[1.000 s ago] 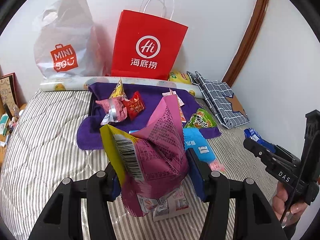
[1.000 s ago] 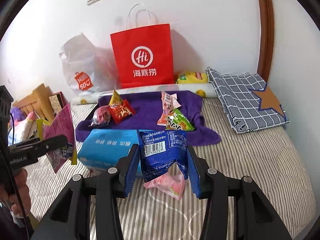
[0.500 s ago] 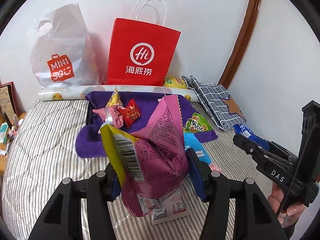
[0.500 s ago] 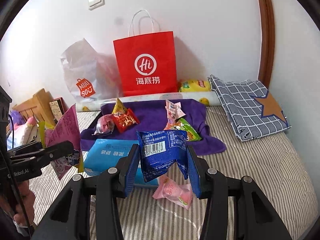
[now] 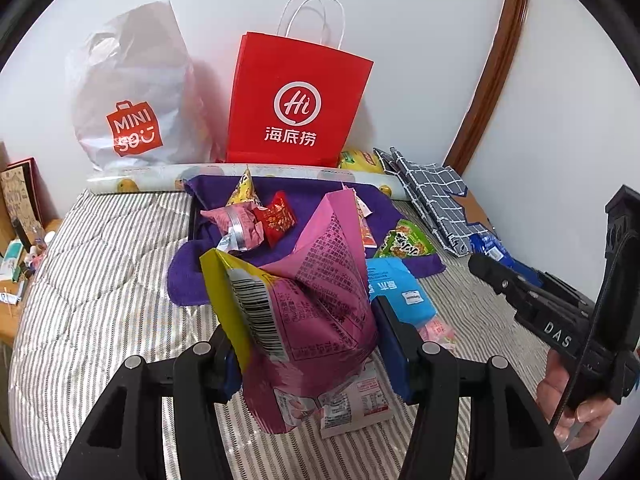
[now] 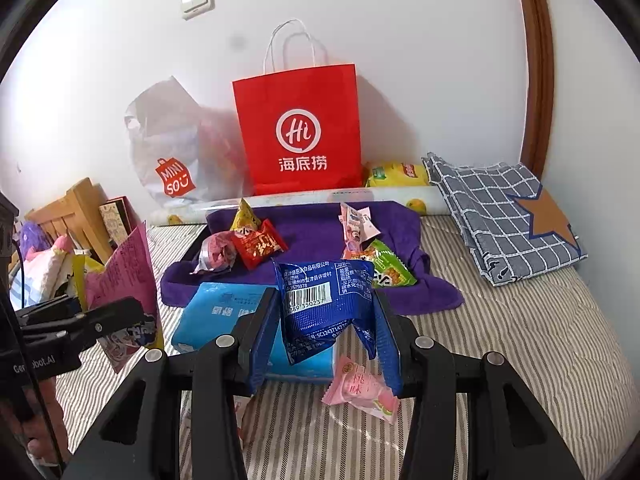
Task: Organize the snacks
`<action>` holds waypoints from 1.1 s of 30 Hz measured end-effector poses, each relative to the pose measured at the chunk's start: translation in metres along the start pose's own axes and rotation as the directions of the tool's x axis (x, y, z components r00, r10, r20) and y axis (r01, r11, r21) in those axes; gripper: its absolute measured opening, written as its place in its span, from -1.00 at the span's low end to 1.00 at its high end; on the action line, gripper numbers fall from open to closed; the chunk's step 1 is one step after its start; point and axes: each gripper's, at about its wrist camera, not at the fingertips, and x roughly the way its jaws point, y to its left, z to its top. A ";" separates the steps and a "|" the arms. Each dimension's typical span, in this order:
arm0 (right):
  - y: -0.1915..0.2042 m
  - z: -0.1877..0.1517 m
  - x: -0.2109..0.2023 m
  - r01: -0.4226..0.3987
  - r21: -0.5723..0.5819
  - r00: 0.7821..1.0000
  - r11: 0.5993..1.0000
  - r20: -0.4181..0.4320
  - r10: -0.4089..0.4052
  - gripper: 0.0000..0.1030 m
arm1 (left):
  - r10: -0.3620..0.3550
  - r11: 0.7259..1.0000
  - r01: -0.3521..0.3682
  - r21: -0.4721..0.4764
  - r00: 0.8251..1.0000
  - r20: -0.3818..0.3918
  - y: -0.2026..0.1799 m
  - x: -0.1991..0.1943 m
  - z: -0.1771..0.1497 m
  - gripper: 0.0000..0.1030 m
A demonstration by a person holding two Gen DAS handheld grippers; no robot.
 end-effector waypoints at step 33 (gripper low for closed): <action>0.010 0.069 0.015 -0.019 -0.023 0.998 1.000 0.058 0.020 -0.12 | 0.060 0.998 -0.060 -0.003 0.997 0.053 0.015 0.000 0.061 0.05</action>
